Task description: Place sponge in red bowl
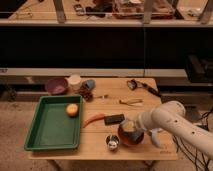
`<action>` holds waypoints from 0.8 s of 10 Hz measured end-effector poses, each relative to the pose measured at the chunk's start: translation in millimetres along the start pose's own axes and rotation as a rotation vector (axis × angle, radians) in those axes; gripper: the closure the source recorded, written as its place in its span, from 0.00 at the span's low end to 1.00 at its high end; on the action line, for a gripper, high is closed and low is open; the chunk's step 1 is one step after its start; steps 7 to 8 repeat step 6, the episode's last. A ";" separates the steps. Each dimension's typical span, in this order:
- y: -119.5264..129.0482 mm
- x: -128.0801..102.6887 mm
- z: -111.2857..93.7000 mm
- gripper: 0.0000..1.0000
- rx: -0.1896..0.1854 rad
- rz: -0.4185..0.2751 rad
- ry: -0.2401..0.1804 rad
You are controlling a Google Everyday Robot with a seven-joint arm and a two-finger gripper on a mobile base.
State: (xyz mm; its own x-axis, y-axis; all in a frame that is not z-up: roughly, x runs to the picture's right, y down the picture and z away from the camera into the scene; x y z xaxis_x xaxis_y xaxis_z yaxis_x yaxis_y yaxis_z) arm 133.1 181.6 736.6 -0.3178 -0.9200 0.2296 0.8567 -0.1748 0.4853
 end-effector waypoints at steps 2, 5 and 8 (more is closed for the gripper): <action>2.3 2.9 -0.8 0.33 -0.001 -0.001 -0.005; 7.7 5.5 -3.7 0.33 -0.005 0.014 -0.006; 7.6 5.4 -3.6 0.33 -0.005 0.014 -0.006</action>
